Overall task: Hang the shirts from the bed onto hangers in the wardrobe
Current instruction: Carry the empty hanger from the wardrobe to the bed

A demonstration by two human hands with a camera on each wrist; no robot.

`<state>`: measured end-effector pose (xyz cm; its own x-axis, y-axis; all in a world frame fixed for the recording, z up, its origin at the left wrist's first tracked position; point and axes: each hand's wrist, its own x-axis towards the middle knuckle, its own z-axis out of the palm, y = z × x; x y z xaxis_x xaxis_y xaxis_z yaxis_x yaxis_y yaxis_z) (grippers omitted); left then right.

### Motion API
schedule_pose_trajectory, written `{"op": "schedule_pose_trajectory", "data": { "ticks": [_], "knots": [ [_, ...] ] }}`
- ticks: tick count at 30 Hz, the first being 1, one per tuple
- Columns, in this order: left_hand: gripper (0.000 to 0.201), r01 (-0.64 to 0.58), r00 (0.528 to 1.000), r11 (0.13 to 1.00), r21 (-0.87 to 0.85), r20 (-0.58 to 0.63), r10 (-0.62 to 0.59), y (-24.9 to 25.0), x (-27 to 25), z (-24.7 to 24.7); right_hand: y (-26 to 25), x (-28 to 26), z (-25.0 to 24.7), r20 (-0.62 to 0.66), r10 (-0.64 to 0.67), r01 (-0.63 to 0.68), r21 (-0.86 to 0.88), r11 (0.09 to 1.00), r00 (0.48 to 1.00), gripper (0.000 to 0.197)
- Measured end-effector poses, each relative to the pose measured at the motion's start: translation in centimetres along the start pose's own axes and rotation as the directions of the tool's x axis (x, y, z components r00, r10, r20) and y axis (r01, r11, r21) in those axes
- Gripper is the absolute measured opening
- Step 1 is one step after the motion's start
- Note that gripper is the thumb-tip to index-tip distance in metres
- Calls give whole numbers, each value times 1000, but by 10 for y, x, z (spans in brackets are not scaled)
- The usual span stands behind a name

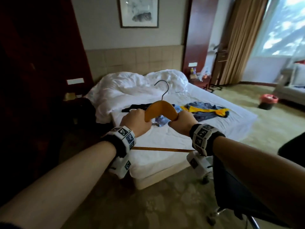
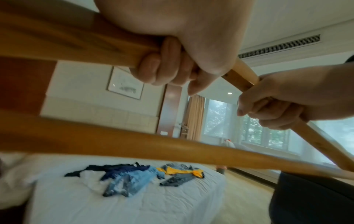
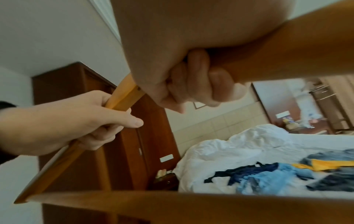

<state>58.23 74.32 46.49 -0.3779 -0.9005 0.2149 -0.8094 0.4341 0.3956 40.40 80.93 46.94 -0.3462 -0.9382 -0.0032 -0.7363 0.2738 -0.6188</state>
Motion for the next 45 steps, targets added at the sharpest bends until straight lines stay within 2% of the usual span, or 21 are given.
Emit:
{"op": "schedule_pose_trajectory", "data": {
  "ticks": [4,8,15,22,26,30,33,36,39,41,43,45],
  "knots": [
    [31,-83,988,995,-54,122,89,33,67,60,52,47,-16,-69,159,-162,-30,986,985,40],
    [31,-207,956,975,-74,196,218,73,137,121,112,96,-36,-142,246,-254,-38,966,959,42],
    [34,-252,913,962,-103,303,272,139,271,215,213,221,-70,-136,383,-391,-31,920,914,32],
    [29,-226,896,960,-163,351,270,183,396,277,267,342,-116,-97,398,-405,-71,912,912,36],
    [33,-234,896,961,-146,353,271,190,466,311,293,412,-119,-84,413,-419,-67,906,907,37],
    [31,-261,884,954,-147,360,297,194,539,350,322,487,-117,-60,435,-435,11,900,899,40],
    [25,-238,878,959,-152,389,279,194,592,375,342,553,-119,-22,459,-459,-9,888,888,34],
    [28,-201,869,965,-169,424,255,186,638,396,351,608,-121,103,496,-499,4,866,862,23],
    [29,-176,881,971,-160,415,228,178,686,414,360,664,-120,149,458,-475,113,873,877,29],
    [22,-203,872,968,-148,422,248,173,707,426,361,696,-115,207,402,-444,223,868,892,25],
    [10,-218,856,968,-126,452,251,169,724,438,363,728,-109,278,366,-443,300,845,888,22],
    [14,-206,853,973,-104,468,230,160,741,456,368,758,-98,351,358,-479,363,800,865,26]
  ]
}}
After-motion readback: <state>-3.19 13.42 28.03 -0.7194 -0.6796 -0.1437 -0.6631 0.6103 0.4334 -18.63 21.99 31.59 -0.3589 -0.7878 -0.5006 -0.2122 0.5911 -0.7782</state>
